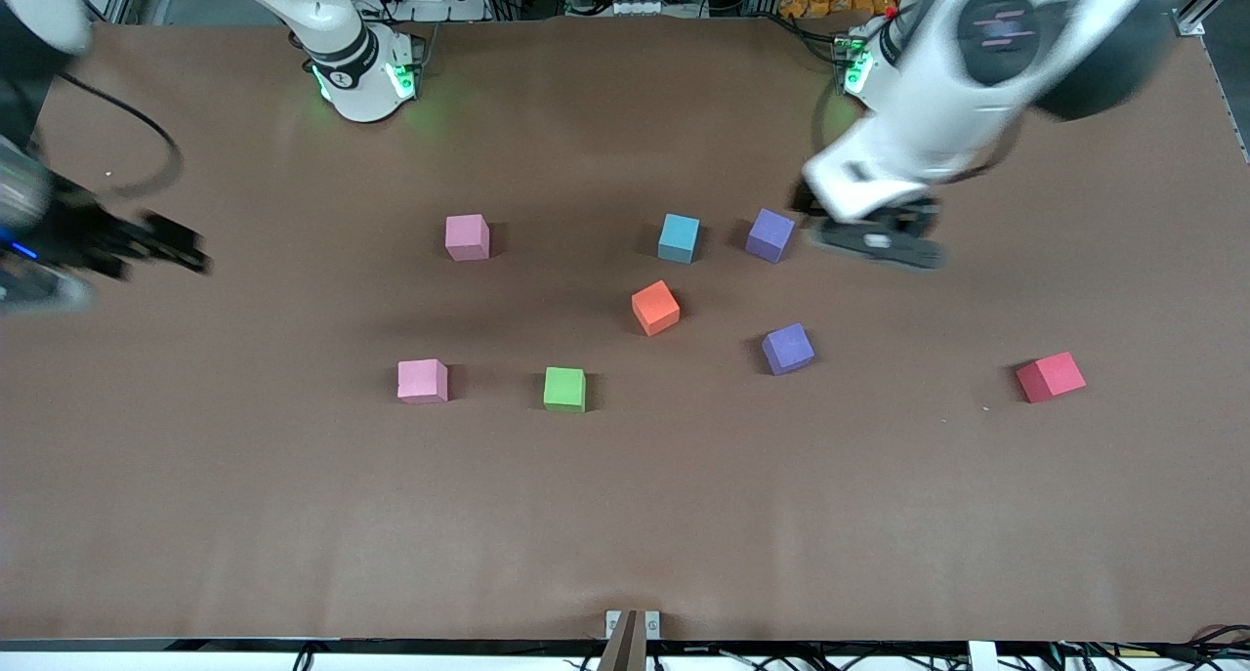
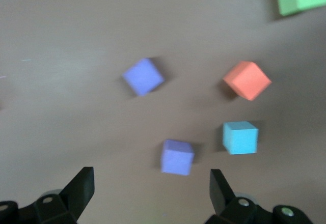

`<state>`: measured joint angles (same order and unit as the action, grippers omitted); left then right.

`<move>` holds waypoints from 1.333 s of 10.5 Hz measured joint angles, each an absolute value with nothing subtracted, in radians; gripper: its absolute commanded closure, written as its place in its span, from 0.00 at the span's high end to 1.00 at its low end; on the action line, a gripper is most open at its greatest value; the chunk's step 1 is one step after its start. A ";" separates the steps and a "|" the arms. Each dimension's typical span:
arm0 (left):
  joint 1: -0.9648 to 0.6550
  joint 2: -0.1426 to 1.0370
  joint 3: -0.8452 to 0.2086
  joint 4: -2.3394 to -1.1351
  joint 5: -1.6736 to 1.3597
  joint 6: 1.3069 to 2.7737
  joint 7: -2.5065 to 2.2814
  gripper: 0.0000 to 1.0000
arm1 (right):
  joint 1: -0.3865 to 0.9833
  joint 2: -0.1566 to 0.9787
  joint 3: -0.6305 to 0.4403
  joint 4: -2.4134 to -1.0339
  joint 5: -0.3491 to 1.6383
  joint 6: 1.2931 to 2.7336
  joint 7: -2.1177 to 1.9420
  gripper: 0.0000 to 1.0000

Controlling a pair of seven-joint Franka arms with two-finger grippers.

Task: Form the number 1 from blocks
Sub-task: 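Reach the left gripper to the cyan cube while the right gripper reaches a pink cube, then close both grippers on the cubes and lift them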

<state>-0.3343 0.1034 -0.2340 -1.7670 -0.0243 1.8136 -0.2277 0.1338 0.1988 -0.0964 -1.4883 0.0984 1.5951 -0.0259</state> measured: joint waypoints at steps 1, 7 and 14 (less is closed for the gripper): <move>-0.350 0.114 -0.269 -1.837 -0.025 1.903 -0.247 1.00 | 0.156 0.273 -0.095 -1.490 0.116 1.653 -0.026 1.00; -0.482 0.212 -0.359 -2.065 -0.027 2.160 -0.427 1.00 | 0.268 0.587 -0.094 -1.486 0.173 1.940 -0.023 1.00; -0.527 0.347 -0.354 -2.070 -0.027 2.285 -0.510 1.00 | 0.286 0.692 -0.095 -1.510 0.223 1.998 0.059 1.00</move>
